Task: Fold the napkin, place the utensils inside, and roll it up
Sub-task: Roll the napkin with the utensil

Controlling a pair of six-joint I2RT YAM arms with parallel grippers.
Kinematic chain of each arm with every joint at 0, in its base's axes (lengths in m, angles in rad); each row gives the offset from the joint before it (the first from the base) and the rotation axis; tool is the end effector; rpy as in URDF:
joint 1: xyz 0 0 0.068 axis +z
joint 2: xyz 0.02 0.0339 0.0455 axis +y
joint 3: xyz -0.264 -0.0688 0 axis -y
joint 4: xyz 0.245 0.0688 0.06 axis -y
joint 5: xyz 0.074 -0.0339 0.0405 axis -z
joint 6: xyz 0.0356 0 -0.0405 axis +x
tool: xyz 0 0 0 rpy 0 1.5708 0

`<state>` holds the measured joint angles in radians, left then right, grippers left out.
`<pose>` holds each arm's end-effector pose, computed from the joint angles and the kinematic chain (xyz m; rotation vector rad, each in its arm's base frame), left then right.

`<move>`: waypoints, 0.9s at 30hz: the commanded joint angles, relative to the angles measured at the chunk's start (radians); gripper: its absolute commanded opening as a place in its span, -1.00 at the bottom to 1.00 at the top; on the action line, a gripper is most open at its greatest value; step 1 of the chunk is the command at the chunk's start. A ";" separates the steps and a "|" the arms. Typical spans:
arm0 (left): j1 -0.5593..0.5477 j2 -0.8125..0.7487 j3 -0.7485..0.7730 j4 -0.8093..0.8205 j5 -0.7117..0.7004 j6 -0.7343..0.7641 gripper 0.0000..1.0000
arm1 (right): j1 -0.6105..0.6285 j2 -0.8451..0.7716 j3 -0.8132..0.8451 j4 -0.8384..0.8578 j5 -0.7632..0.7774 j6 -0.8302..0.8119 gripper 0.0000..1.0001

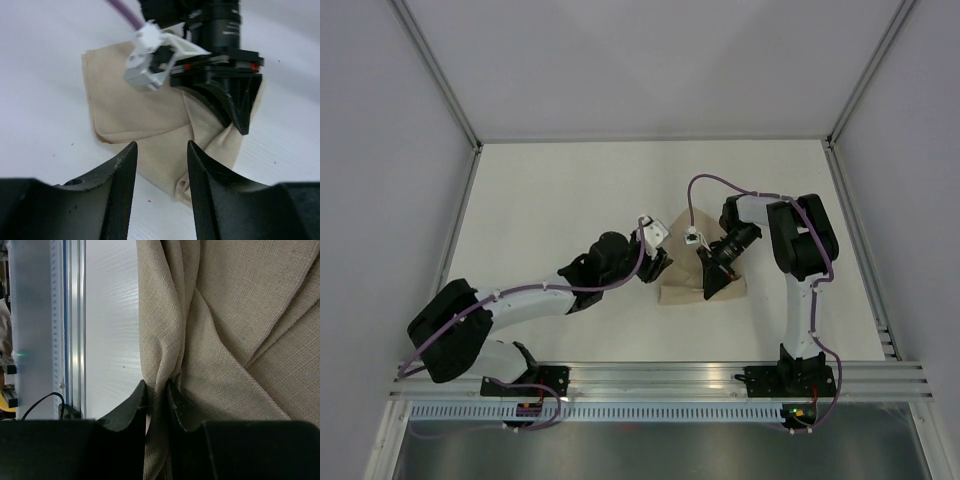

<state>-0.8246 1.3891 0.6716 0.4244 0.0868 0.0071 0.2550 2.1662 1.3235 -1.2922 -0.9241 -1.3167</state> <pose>0.2022 -0.2232 0.2256 0.8290 1.7245 -0.6408 0.3072 0.1094 0.1085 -1.6333 2.1822 1.5544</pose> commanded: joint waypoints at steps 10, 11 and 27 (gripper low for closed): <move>-0.315 0.280 0.134 -0.003 -0.162 0.427 0.07 | -0.008 0.064 0.002 0.096 0.102 -0.033 -0.60; -0.320 0.295 0.141 0.002 -0.157 0.432 0.07 | -0.008 0.064 0.003 0.096 0.102 -0.033 -0.60; -0.361 0.495 0.204 0.028 -0.167 0.527 0.05 | -0.013 0.078 0.016 0.088 0.100 -0.024 -0.60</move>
<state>-1.1770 1.8542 0.8516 0.4313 -0.0696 0.4656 0.2459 2.1963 1.3354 -1.3262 -0.9276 -1.2861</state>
